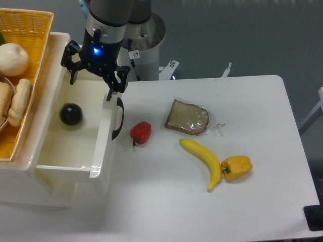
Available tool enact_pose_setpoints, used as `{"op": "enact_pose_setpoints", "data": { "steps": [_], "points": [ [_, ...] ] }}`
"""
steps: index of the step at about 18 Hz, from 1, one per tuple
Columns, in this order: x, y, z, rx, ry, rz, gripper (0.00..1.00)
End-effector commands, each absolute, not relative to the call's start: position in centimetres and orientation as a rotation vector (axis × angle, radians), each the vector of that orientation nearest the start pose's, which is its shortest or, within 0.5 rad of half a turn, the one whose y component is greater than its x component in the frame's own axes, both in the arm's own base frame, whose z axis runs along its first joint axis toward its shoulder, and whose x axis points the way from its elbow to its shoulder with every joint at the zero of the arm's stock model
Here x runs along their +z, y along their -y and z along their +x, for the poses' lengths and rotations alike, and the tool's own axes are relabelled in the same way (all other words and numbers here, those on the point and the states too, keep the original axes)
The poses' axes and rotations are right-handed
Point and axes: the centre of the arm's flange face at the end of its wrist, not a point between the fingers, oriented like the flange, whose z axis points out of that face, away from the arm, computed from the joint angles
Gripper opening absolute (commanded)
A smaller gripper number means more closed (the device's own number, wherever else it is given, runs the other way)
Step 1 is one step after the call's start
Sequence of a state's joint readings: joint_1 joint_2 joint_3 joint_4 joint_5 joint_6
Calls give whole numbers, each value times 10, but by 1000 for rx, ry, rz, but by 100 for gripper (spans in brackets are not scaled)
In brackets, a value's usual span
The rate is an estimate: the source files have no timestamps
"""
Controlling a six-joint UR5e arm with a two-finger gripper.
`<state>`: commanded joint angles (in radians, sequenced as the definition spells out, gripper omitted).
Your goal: Place the mangosteen in the upper white drawer
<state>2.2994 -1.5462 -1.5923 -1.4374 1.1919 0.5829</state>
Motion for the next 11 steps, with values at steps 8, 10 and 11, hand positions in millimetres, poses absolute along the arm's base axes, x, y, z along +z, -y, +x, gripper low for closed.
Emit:
{"op": "enact_pose_setpoints", "data": {
  "steps": [8,10,11],
  "points": [
    [505,-453,-260,-221,362,-2808,100],
    [503,-444,-272,-151,391,-2847,100],
    [501,-441,-275,-106,389,-2877,100]
  ]
}}
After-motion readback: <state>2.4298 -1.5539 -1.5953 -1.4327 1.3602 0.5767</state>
